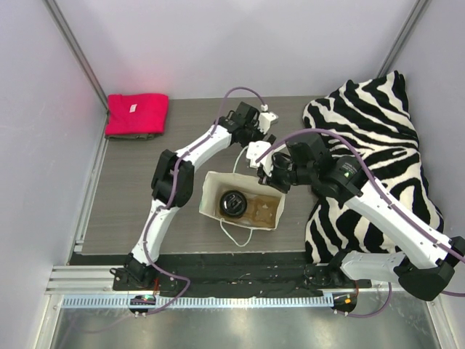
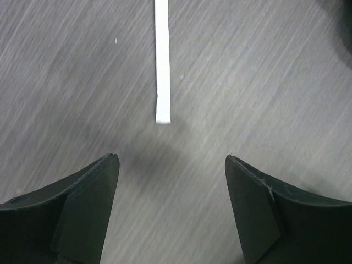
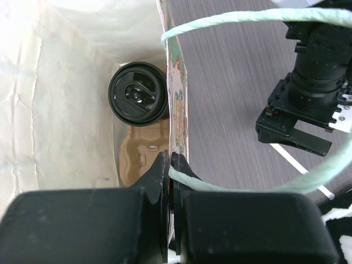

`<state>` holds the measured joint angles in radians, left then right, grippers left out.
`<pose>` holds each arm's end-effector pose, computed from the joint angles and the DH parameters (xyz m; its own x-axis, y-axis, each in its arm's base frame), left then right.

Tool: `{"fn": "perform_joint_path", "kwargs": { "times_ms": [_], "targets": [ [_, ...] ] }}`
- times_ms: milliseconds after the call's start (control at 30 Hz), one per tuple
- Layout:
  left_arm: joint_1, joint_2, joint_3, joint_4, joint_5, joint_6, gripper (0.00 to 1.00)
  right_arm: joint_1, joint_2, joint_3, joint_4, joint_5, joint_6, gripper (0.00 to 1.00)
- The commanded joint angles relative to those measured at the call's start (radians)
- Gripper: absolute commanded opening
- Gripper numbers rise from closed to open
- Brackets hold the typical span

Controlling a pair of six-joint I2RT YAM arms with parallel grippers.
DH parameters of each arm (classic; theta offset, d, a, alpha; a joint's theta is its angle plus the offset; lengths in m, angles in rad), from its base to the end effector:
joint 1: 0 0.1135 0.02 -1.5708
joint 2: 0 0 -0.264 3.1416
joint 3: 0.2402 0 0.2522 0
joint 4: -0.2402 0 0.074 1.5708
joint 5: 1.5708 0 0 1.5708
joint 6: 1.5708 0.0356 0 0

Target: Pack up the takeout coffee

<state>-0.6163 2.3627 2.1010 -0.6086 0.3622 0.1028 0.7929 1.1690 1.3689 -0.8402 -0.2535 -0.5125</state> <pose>0.4245 -0.3162 0.2115 -0.5460 0.5043 -0.6690 0.7871 0.5824 -0.2033 0.1564 0.1715 0.3991 0.0420 -0.6338 -0.7724 -0.9296 0.2585 -0.2626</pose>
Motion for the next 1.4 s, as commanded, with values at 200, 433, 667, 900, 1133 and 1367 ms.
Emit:
{"fn": "perform_joint_path", "kwargs": {
  "times_ms": [200, 433, 667, 900, 1133, 1367],
  "targets": [
    [-0.062, 0.127, 0.16, 0.03, -0.061, 0.067, 0.84, 0.005, -0.023, 0.039, -0.005, 0.028, 0.011, 0.01],
    [-0.092, 0.162, 0.157, -0.013, -0.123, 0.149, 0.84, 0.005, -0.028, 0.036, -0.013, 0.03, 0.0, 0.01],
    [-0.112, 0.197, 0.165, -0.045, -0.183, 0.19, 0.78, 0.005, -0.032, 0.022, -0.007, 0.042, -0.018, 0.01],
    [-0.109, 0.213, 0.166, -0.112, -0.21, 0.218, 0.46, 0.005, -0.035, 0.021, -0.004, 0.034, -0.029, 0.01],
    [-0.099, 0.187, 0.159, -0.19, -0.242, 0.209, 0.11, 0.005, -0.043, 0.012, 0.004, 0.046, -0.041, 0.01],
    [0.019, 0.031, -0.094, -0.189, -0.191, 0.192, 0.0, 0.005, -0.051, -0.005, 0.018, 0.054, -0.05, 0.01]
  ]
}}
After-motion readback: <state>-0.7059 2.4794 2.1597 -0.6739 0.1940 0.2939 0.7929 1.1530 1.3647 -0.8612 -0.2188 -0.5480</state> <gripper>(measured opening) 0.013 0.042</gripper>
